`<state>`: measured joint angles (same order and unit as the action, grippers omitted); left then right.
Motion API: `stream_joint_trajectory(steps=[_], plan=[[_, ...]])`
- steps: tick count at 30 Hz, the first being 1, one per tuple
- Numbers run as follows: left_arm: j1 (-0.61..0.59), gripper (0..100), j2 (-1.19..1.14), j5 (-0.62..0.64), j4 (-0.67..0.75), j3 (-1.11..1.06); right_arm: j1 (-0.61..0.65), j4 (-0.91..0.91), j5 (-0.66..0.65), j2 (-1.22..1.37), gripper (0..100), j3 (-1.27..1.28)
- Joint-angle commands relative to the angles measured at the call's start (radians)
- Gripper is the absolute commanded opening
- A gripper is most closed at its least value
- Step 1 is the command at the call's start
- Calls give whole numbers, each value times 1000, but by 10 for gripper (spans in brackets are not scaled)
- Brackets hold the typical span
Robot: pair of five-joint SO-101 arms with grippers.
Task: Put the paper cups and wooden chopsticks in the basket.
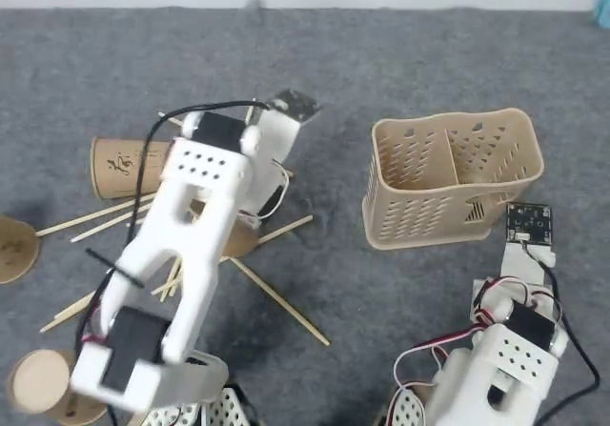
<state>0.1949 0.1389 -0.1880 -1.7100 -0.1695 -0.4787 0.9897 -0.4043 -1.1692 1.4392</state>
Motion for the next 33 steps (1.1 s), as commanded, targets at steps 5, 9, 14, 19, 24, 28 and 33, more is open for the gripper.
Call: stream_joint_trajectory(steps=[5,9,14,19,24,28,33], plan=[[11,11,358,-5,-44,116,12,-15,0,-19,8,-3],[11,11,470,41,-41,199,12,-15,0,-19,8,-3],[106,11,543,282,-41,450,12,-13,0,-19,8,-3],[408,10,499,328,11,670,2,-8,0,-19,8,-3],[512,10,322,325,87,727,-163,-22,8,-19,8,-23],[566,10,198,288,172,746,-200,-58,9,-19,8,-15],[700,10,89,175,235,765,-168,-65,9,-19,8,-3]])
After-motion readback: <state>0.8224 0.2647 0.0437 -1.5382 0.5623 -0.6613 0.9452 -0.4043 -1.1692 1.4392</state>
